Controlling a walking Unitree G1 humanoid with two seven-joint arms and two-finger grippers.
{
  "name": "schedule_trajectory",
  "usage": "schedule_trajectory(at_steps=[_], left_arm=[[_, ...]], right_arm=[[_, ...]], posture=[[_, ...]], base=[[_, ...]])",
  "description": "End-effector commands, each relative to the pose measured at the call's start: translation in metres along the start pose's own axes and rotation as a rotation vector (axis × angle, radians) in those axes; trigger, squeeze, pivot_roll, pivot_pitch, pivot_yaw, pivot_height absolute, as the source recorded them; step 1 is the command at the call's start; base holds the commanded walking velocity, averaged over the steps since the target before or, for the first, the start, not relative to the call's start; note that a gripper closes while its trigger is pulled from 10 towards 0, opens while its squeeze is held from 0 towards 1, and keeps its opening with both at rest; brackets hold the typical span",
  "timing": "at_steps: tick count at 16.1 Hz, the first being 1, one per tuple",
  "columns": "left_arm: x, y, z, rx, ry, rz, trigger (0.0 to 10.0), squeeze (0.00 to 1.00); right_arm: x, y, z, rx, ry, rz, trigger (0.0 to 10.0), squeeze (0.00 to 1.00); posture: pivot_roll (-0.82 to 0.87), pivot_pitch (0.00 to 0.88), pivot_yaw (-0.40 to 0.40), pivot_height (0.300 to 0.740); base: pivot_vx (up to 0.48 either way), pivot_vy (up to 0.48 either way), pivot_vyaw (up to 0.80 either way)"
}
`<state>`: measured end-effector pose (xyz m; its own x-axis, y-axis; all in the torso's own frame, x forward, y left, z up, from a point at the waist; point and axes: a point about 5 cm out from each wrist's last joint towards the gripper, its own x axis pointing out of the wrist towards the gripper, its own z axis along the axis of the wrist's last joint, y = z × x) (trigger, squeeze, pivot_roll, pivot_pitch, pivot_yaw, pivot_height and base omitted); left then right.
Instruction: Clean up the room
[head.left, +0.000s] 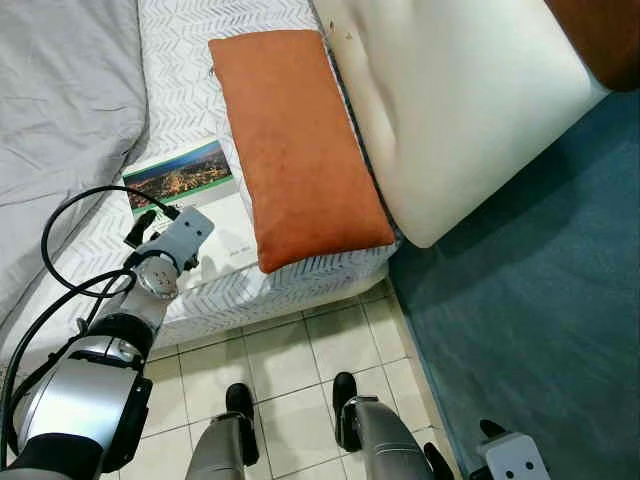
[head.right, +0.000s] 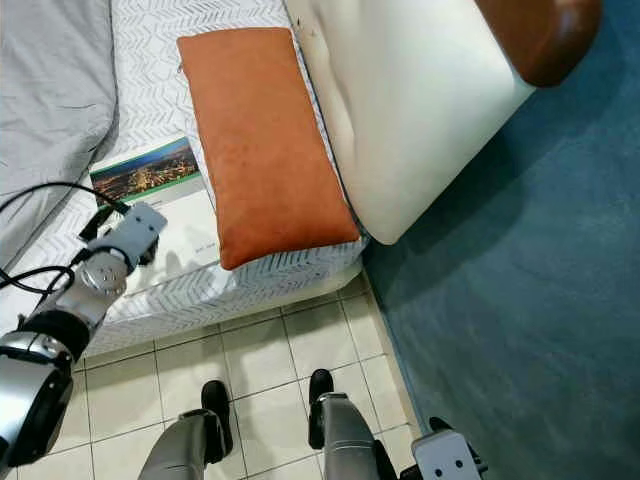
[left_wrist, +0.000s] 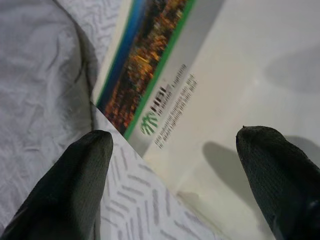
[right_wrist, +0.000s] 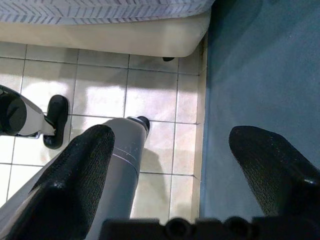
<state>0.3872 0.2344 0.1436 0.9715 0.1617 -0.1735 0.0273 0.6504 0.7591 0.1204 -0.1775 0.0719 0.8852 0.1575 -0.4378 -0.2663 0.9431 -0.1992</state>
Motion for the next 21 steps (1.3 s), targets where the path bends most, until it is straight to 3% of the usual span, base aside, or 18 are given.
schedule_trajectory(at_steps=[1, 3, 4, 6, 8, 9, 10, 11, 12, 14, 16, 19, 21], left_arm=[[-0.005, -0.008, -0.019, 0.05, 0.056, -0.042, 10.0, 1.0], [-0.008, -0.015, -0.028, -0.084, 0.068, -0.068, 10.0, 1.0], [-0.015, -0.035, -0.031, -0.424, 0.028, -0.117, 10.0, 0.0], [-0.022, -0.056, -0.025, -0.663, -0.058, -0.172, 10.0, 0.0], [-0.038, -0.078, -0.013, -0.725, -0.204, -0.223, 10.0, 0.0], [-0.073, -0.105, 0.001, -0.755, -0.311, -0.295, 10.0, 0.0], [-0.086, -0.112, 0.005, -0.766, -0.33, -0.313, 10.0, 0.0], [-0.094, -0.119, 0.006, -0.803, -0.335, -0.329, 10.0, 0.0], [-0.098, -0.127, -0.002, -0.884, -0.286, -0.297, 10.0, 0.0], [-0.092, -0.133, -0.003, -0.86, -0.258, -0.265, 10.0, 0.0], [-0.082, -0.121, 0.012, -0.828, -0.315, -0.285, 10.0, 0.0], [-0.078, -0.11, 0.015, -0.827, -0.303, -0.296, 10.0, 0.0], [-0.075, -0.11, 0.011, -0.807, -0.293, -0.291, 10.0, 0.0]], right_arm=[[-0.005, 0.003, -0.007, 0.001, 0.043, 0.0, 10.0, 0.0], [0.002, 0.005, -0.006, 0.014, 0.023, -0.002, 10.0, 0.0], [0.021, 0.003, 0.0, 0.055, -0.024, -0.021, 10.0, 0.0], [0.039, -0.001, 0.005, 0.102, -0.065, -0.041, 10.0, 0.0], [0.056, -0.007, 0.017, 0.144, -0.127, -0.056, 10.0, 0.0], [0.077, -0.017, 0.034, 0.191, -0.202, -0.087, 10.0, 0.0], [0.083, -0.021, 0.039, 0.204, -0.222, -0.099, 10.0, 0.0], [0.093, -0.025, 0.044, 0.218, -0.242, -0.119, 10.0, 0.0], [0.108, -0.034, 0.051, 0.256, -0.273, -0.152, 10.0, 0.0], [0.121, -0.038, 0.057, 0.273, -0.288, -0.161, 10.0, 0.0], [0.135, -0.036, 0.066, 0.234, -0.315, -0.133, 10.0, 0.0], [0.141, -0.04, 0.068, 0.209, -0.33, -0.15, 10.0, 0.0], [0.141, -0.041, 0.065, 0.185, -0.335, -0.156, 10.0, 0.0]], posture=[[-0.41, 0.52, -0.067, 0.74], [-0.38, 0.488, -0.045, 0.74], [-0.3, 0.403, -0.002, 0.74], [-0.25, 0.346, 0.021, 0.74], [-0.15, 0.22, 0.057, 0.74], [-0.08, 0.125, 0.078, 0.74], [-0.08, 0.125, 0.078, 0.74], [-0.06, 0.061, 0.085, 0.74], [-0.05, 0.024, 0.084, 0.74], [-0.04, 0.0, 0.081, 0.74], [-0.04, 0.0, 0.079, 0.74], [-0.05, 0.0, 0.084, 0.74], [-0.06, 0.0, 0.087, 0.74]], base=[[0.0, 0.0, 0.0], [0.0, 0.0, 0.0], [0.0, 0.0, 0.0], [0.0, 0.0, 0.0], [0.0, 0.0, 0.0], [0.0, 0.0, 0.0], [0.0, 0.0, 0.0], [0.0, 0.0, 0.0], [0.0, 0.0, 0.74], [0.0, 0.0, 0.72], [0.146, 0.148, 0.35], [0.315, 0.334, 0.0], [0.326, 0.352, 0.0]])
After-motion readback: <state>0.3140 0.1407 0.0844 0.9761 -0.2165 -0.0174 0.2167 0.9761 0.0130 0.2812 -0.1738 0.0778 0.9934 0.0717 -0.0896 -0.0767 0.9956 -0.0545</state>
